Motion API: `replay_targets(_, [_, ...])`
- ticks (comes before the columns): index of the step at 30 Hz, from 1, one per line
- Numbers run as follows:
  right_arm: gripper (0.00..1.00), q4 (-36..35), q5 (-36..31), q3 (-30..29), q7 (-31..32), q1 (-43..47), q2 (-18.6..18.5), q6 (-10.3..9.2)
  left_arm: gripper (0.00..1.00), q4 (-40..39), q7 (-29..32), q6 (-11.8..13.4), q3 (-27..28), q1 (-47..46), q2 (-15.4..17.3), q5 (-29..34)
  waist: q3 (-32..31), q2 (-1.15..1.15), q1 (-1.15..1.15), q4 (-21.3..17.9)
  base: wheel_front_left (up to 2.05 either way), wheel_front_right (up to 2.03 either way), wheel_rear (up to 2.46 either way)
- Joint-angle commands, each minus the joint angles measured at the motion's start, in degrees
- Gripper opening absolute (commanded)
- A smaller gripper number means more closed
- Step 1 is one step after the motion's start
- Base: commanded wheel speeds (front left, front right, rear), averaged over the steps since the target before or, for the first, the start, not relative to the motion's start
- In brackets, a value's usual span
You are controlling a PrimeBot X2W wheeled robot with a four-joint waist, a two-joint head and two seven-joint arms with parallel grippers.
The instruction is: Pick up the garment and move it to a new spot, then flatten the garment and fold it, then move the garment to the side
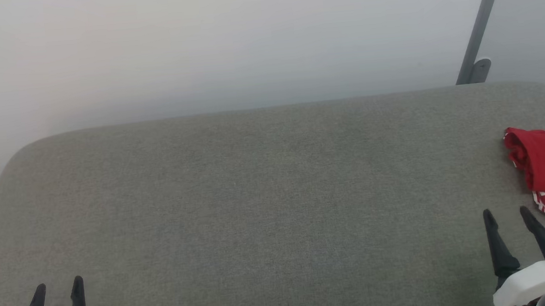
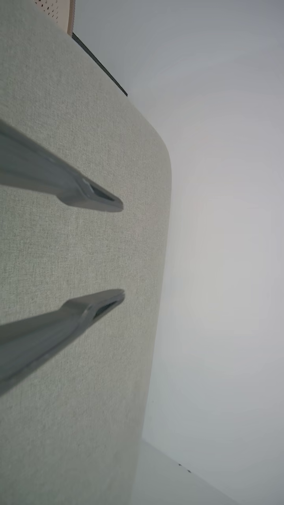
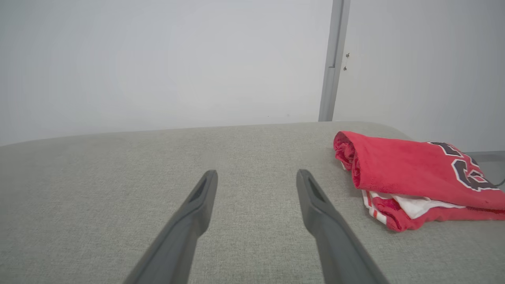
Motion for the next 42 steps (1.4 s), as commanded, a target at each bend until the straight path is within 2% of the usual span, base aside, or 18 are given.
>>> replay_targets(1, [1.0, -0.7, -0.3, -0.5, -0.1, 0.5, 0.2, -0.01, 1.0, -0.3, -0.2, -0.1, -0.1, 0.7, 0.3, 0.2, 0.1, 0.0, 0.0, -0.2, 0.0, 0.0, 0.0])
replay_targets(18, [1.0, -2.7, -1.3, -1.0, 0.5, 1.2, 0.9, -0.01, 1.0, -1.4, -0.2, -0.1, -0.4, 0.7, 0.1, 1.9, 0.2, 0.0, 0.0, -0.8, 0.0, 0.0, 0.0])
replay_targets(19, [0.0, -2.7, -1.3, -1.0, 0.5, 1.1, 0.9, -0.01, 0.0, -1.5, -0.2, -0.1, -0.4, 0.8, 0.0, 2.1, 0.2, 0.0, 0.0, -0.8, 0.0, 0.0, 0.0])
replay_targets(25, [0.0, 0.4, -0.9, -0.9, 0.7, 2.9, 2.2, -0.01, 0.0, 1.5, 0.1, 0.0, -1.4, 0.8, -3.2, 1.0, 0.2, 0.0, 0.0, -0.9, 0.0, 0.0, 0.0])
replay_targets(42, [0.0, -1.1, 16.4, -1.3, 5.2, 1.0, 3.6, -0.01, 0.0, 1.4, 4.9, 0.0, -1.0, -2.8, -6.2, -13.6, 0.8, 0.0, 0.0, -0.7, 0.0, 0.0, 0.0])
